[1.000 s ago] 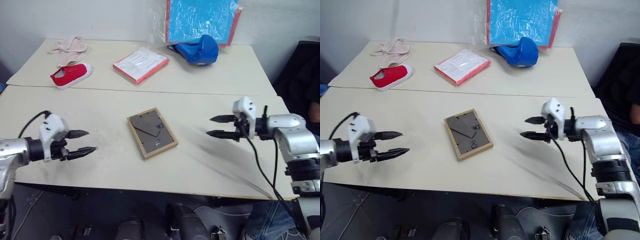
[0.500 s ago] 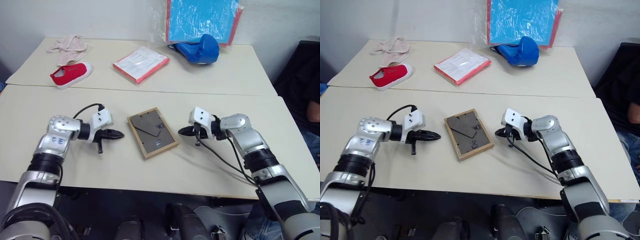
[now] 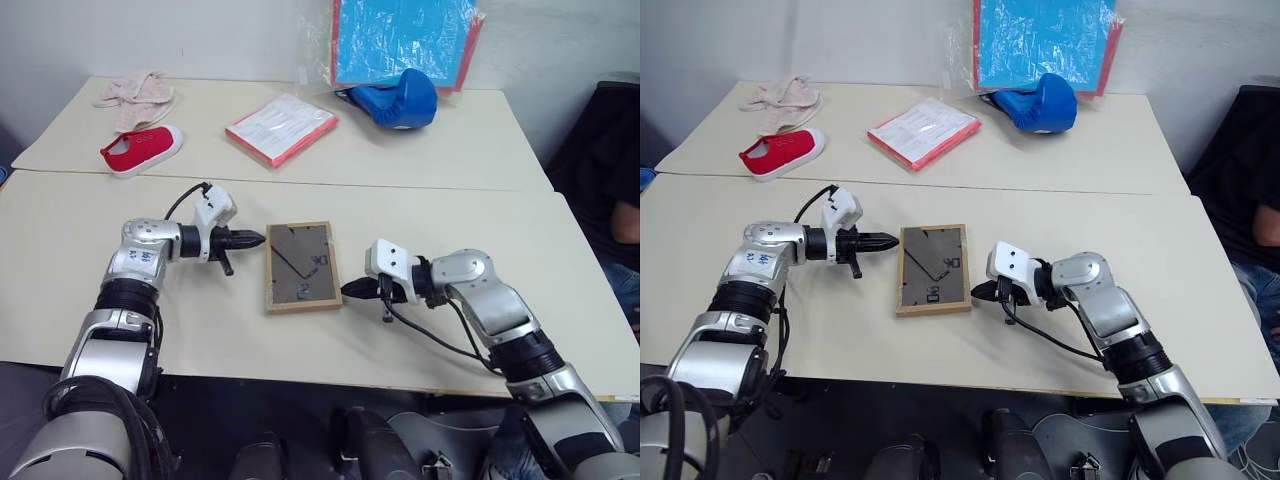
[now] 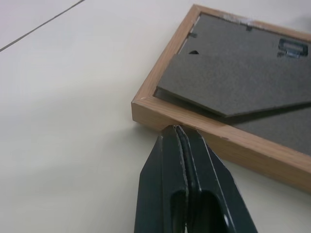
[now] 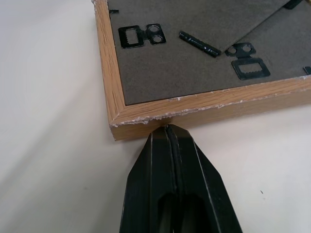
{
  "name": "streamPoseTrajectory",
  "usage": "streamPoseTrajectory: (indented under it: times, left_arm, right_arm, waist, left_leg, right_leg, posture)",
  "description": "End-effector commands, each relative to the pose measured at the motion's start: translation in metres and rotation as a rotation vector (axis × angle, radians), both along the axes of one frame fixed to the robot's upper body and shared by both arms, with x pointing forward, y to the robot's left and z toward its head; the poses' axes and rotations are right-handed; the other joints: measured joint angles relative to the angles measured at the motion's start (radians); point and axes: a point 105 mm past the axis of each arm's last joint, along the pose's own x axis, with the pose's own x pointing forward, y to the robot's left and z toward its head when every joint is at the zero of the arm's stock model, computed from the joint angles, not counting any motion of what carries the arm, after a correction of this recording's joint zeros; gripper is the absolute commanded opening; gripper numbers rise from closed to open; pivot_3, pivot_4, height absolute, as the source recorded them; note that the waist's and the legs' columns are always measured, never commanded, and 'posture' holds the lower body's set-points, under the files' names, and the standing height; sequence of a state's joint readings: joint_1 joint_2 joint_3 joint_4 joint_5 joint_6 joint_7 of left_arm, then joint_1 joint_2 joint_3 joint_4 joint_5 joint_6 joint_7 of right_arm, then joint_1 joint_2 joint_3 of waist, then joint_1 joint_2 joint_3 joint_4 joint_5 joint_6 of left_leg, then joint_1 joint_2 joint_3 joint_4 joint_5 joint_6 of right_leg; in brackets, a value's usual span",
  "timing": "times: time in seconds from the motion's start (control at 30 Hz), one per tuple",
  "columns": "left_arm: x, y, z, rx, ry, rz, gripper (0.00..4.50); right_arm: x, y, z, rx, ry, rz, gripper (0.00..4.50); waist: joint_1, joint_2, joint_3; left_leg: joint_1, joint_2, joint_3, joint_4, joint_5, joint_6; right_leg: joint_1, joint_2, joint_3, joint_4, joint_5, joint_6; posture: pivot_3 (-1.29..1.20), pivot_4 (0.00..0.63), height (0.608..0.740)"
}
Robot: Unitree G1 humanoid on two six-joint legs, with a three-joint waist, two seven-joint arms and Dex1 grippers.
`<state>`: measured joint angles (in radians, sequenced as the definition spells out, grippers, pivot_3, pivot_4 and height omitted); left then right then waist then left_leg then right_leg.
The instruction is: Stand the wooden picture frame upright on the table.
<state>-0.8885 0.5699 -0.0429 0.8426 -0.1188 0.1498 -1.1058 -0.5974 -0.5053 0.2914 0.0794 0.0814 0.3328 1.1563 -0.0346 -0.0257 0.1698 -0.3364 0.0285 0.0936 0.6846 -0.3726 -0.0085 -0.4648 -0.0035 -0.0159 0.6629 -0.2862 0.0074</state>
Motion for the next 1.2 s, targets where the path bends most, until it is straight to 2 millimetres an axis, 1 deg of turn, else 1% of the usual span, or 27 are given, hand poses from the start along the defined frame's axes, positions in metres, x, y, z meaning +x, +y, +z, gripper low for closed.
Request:
streamPoseTrajectory:
  times: [0.03, 0.1, 0.2, 0.27, 0.3, 0.37, 0.43, 0.53, 0.57, 0.63, 0.73, 0.83, 1.0, 1.07, 1.13, 1.2]
  left_arm:
    - [-0.007, 0.013, 0.006, -0.102, 0.113, 0.030, 0.19]
    - [-0.020, 0.018, 0.005, -0.166, 0.254, 0.015, 0.52]
    - [-0.051, 0.022, -0.001, -0.241, 0.571, 0.012, 1.37]
    - [-0.068, 0.019, -0.004, -0.272, 0.716, 0.014, 1.88]
    - [-0.073, 0.016, -0.006, -0.287, 0.765, 0.023, 2.22]
    - [-0.078, 0.009, -0.012, -0.309, 0.834, 0.049, 2.90]
    - [-0.081, 0.000, -0.022, -0.306, 0.882, 0.066, 3.45]
    - [-0.076, -0.012, -0.036, -0.306, 0.919, 0.127, 4.33]
    - [-0.075, -0.017, -0.037, -0.328, 0.931, 0.121, 4.46]
    - [-0.077, -0.029, -0.040, -0.323, 0.951, 0.100, 4.46]
    - [-0.082, -0.043, -0.050, -0.286, 0.974, 0.079, 4.46]
    - [-0.086, -0.059, -0.057, -0.270, 0.999, 0.051, 4.46]
    - [-0.082, -0.076, -0.050, -0.303, 0.991, 0.015, 4.46]
    - [-0.078, -0.080, -0.042, -0.336, 0.978, 0.004, 4.46]
    - [-0.072, -0.078, -0.035, -0.366, 0.948, 0.019, 4.09]
    - [-0.072, -0.073, -0.032, -0.377, 0.948, 0.017, 3.59]
  right_arm:
    - [0.007, -0.009, 0.008, -0.022, -0.068, -0.026, 0.00]
    - [0.012, -0.016, 0.008, -0.066, -0.109, -0.019, 0.00]
    - [0.019, -0.022, 0.009, -0.144, -0.190, 0.012, 0.00]
    - [0.023, -0.023, 0.007, -0.205, -0.256, 0.050, 0.00]
    - [0.025, -0.023, 0.006, -0.234, -0.289, 0.068, 0.00]
    - [0.026, -0.020, 0.003, -0.262, -0.329, 0.098, 0.00]
    - [0.028, -0.014, 0.003, -0.260, -0.349, 0.108, 0.00]
    - [0.026, -0.006, 0.000, -0.275, -0.385, 0.143, 0.00]
    - [0.025, -0.003, -0.001, -0.282, -0.394, 0.156, 0.00]
    - [0.021, 0.004, -0.003, -0.292, -0.408, 0.186, 0.00]
    - [0.017, 0.015, -0.004, -0.285, -0.419, 0.216, 0.00]
    - [0.016, 0.024, -0.004, -0.274, -0.427, 0.226, 0.00]
    - [0.015, 0.028, -0.006, -0.276, -0.428, 0.233, 0.00]
    - [0.015, 0.027, -0.007, -0.279, -0.425, 0.235, 0.00]
    - [0.015, 0.025, -0.008, -0.285, -0.422, 0.234, 0.00]
    - [0.015, 0.022, -0.009, -0.287, -0.421, 0.232, 0.00]
  waist:
    - [0.000, 0.000, 0.000]
    - [-0.003, 0.000, 0.000]
    - [-0.011, 0.000, 0.000]
    - [-0.017, 0.000, 0.000]
    - [-0.018, 0.000, 0.000]
    - [-0.017, 0.000, 0.000]
    - [-0.017, -0.001, -0.001]
    - [-0.015, 0.001, -0.002]
    - [-0.012, 0.001, -0.003]
    - [-0.008, 0.002, -0.005]
    - [-0.002, 0.002, -0.008]
    - [0.005, 0.004, -0.014]
    - [0.009, 0.007, -0.020]
    - [0.008, 0.007, -0.020]
    - [0.007, 0.007, -0.020]
    - [0.005, 0.007, -0.020]
  left_leg:
    - [0.000, 0.000, 0.000, 0.000, 0.000, 0.000]
    - [0.000, 0.000, 0.000, 0.000, 0.000, 0.000]
    - [0.000, 0.000, 0.000, 0.000, 0.000, 0.000]
    - [0.000, 0.000, 0.000, 0.000, 0.000, 0.000]
    - [0.000, 0.000, 0.000, 0.000, 0.000, 0.000]
    - [0.001, 0.000, -0.001, 0.000, 0.000, 0.000]
    - [0.001, 0.000, -0.001, 0.000, 0.000, 0.000]
    - [0.002, -0.001, 0.000, 0.000, 0.000, 0.000]
    - [0.003, -0.001, 0.000, 0.000, 0.000, 0.000]
    - [0.003, -0.001, 0.000, 0.001, 0.000, 0.000]
    - [0.005, -0.002, 0.000, 0.001, 0.000, 0.000]
    - [0.005, -0.002, 0.000, 0.001, 0.000, 0.000]
    - [0.006, -0.003, -0.001, 0.001, 0.000, 0.001]
    - [0.006, -0.003, -0.001, 0.001, 0.000, 0.001]
    - [0.006, -0.003, -0.001, 0.001, 0.000, 0.001]
    - [0.006, -0.003, -0.001, 0.001, 0.000, 0.001]
  right_leg:
    - [0.000, 0.000, 0.000, 0.000, 0.000, 0.000]
    - [0.000, 0.000, 0.000, 0.000, 0.000, 0.000]
    - [0.000, 0.000, 0.000, 0.000, 0.000, 0.000]
    - [0.000, 0.000, 0.001, 0.000, 0.000, 0.000]
    - [0.000, 0.000, 0.001, 0.001, 0.000, 0.000]
    - [0.001, 0.000, 0.001, 0.001, 0.000, 0.000]
    - [0.001, 0.000, 0.001, 0.001, 0.000, 0.000]
    - [0.002, 0.000, 0.002, 0.001, 0.000, 0.000]
    - [0.002, -0.001, 0.002, 0.001, 0.000, 0.000]
    - [0.003, -0.001, 0.002, 0.000, 0.000, 0.000]
    - [0.004, -0.002, 0.002, 0.000, 0.000, 0.000]
    - [0.004, -0.002, 0.002, 0.000, 0.000, 0.000]
    - [0.006, -0.002, 0.002, -0.001, 0.000, 0.000]
    - [0.006, -0.002, 0.002, -0.001, 0.000, 0.000]
    - [0.006, -0.002, 0.002, 0.000, 0.000, 0.000]
    - [0.006, -0.002, 0.002, -0.001, 0.000, 0.000]
  posture:
    - [0.00, 0.150, 0.740]
    - [0.00, 0.150, 0.740]
    - [0.00, 0.150, 0.740]
    - [0.00, 0.150, 0.740]
    - [0.00, 0.150, 0.740]
    - [0.00, 0.150, 0.740]
    - [0.00, 0.150, 0.740]
    - [0.00, 0.150, 0.740]
    - [0.00, 0.150, 0.740]
    - [0.00, 0.150, 0.740]
    - [0.00, 0.150, 0.740]
    - [0.00, 0.150, 0.740]
    - [0.00, 0.150, 0.740]
    - [0.00, 0.150, 0.740]
    - [0.00, 0.150, 0.740]
    - [0.00, 0.150, 0.740]
